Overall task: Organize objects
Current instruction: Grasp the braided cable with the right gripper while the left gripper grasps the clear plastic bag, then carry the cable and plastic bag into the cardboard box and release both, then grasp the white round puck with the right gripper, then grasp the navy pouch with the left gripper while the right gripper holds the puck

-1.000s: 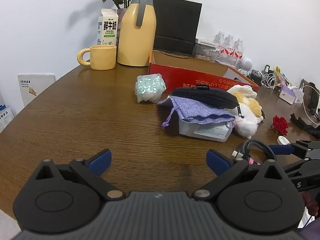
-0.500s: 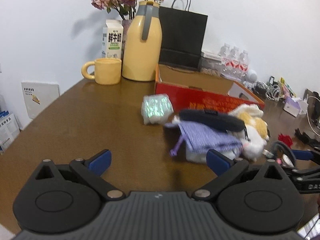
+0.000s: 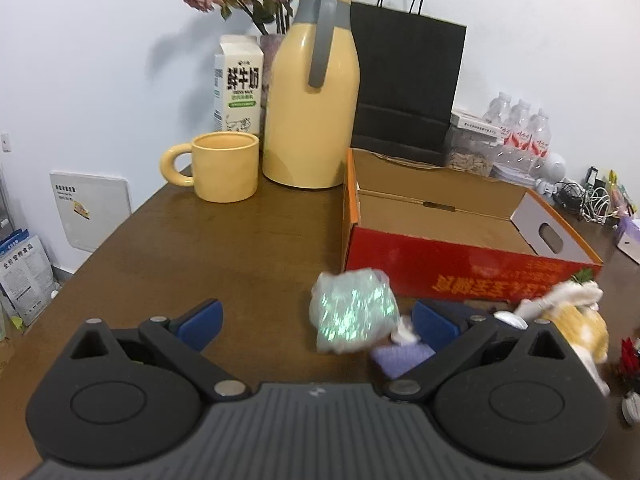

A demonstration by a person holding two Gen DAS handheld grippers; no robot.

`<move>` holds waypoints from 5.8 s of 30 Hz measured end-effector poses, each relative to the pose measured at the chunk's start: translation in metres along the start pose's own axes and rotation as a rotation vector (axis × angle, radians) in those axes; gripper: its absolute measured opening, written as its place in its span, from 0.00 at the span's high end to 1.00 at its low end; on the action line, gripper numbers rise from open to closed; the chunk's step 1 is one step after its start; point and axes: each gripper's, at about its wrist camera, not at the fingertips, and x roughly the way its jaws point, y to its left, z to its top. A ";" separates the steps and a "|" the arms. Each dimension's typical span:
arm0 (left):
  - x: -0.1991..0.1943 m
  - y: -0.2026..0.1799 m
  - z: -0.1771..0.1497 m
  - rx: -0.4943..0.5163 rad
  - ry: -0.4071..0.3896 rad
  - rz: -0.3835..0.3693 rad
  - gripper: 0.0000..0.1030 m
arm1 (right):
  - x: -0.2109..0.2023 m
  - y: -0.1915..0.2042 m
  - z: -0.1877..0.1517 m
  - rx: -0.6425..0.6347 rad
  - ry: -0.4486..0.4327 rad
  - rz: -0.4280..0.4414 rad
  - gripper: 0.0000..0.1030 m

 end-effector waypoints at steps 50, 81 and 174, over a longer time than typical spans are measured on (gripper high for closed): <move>0.093 -0.081 0.103 0.070 -0.096 -0.087 0.50 | 0.166 -0.005 0.135 0.108 -0.051 -0.082 0.11; 0.101 -0.082 0.097 0.069 -0.074 -0.100 0.00 | 0.195 -0.014 0.123 0.133 0.031 -0.103 0.00; 0.025 -0.121 0.025 0.129 0.284 -0.039 0.00 | 0.013 -0.036 0.012 -0.073 -0.098 0.020 0.63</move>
